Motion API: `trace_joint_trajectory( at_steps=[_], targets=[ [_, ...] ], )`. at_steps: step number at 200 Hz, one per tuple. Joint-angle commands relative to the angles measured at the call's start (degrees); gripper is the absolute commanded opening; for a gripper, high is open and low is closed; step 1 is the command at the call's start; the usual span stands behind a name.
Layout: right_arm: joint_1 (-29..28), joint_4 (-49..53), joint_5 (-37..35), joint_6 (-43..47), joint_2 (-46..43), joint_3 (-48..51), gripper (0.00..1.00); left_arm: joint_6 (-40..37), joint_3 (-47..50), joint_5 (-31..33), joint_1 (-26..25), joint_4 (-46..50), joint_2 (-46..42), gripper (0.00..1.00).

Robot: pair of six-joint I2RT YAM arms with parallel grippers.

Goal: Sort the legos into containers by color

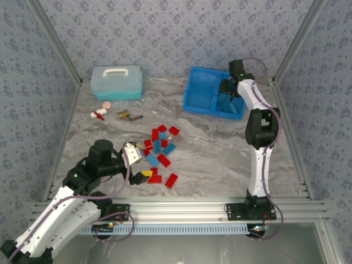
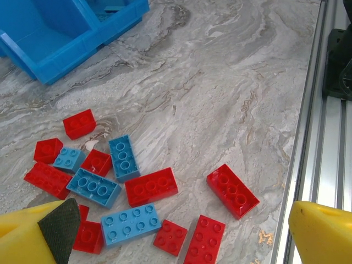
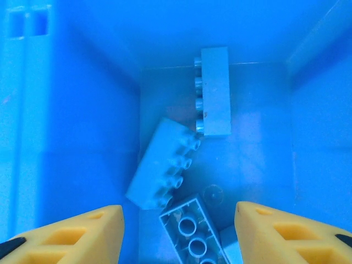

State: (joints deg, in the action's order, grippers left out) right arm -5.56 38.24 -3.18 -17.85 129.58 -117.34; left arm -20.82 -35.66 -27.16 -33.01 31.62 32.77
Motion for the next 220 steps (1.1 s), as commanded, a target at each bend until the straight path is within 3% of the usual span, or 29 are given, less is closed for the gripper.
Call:
trace_joint_trajectory(
  at_steps=[1, 19, 48, 69, 103, 128, 159, 193, 220],
  targets=[
    [-1.44, -1.32, 1.58, 0.83, -11.04, 6.4, 0.58, 3.11, -0.29, 3.85, -0.12, -1.4, -0.12, 0.99],
    [-2.81, -5.44, 2.93, 0.95, -18.52, 15.17, 0.61, 11.42, -3.27, 13.48, -0.32, -2.22, -0.25, 0.99],
    [-4.59, -8.96, 10.05, 1.03, -29.1, 27.17, 0.69, 36.7, -8.22, 31.57, -0.64, -0.45, 0.71, 0.99],
    [-8.72, -8.45, 9.21, 3.05, -36.0, 33.9, 0.75, 55.5, -11.33, 39.58, -1.8, 6.82, 3.12, 0.99],
    [-15.29, -8.1, 7.43, 1.98, -45.64, 43.42, 0.79, 83.06, -8.01, 40.83, -6.45, 12.15, 7.15, 0.93],
    [-18.53, -5.87, 5.91, 1.12, -49.89, 47.17, 0.8, 99.67, -4.49, 42.8, -13.16, 11.26, 10.96, 0.84],
    [-19.21, -4.54, 5.0, -0.03, -54.08, 51.31, 0.83, 105.89, -8.3, 49.08, -19.2, 15.12, 21.46, 0.79],
    [-19.37, -4.12, 3.92, -0.78, -55.91, 52.72, 0.86, 106.59, -16.14, 49.36, -19.77, 18.59, 37.39, 0.79],
    [-19.66, -4.05, 3.71, -0.82, -56.54, 52.66, 0.87, 106.11, -19.65, 47.82, -19.76, 15.3, 45.8, 0.77]
  ],
)
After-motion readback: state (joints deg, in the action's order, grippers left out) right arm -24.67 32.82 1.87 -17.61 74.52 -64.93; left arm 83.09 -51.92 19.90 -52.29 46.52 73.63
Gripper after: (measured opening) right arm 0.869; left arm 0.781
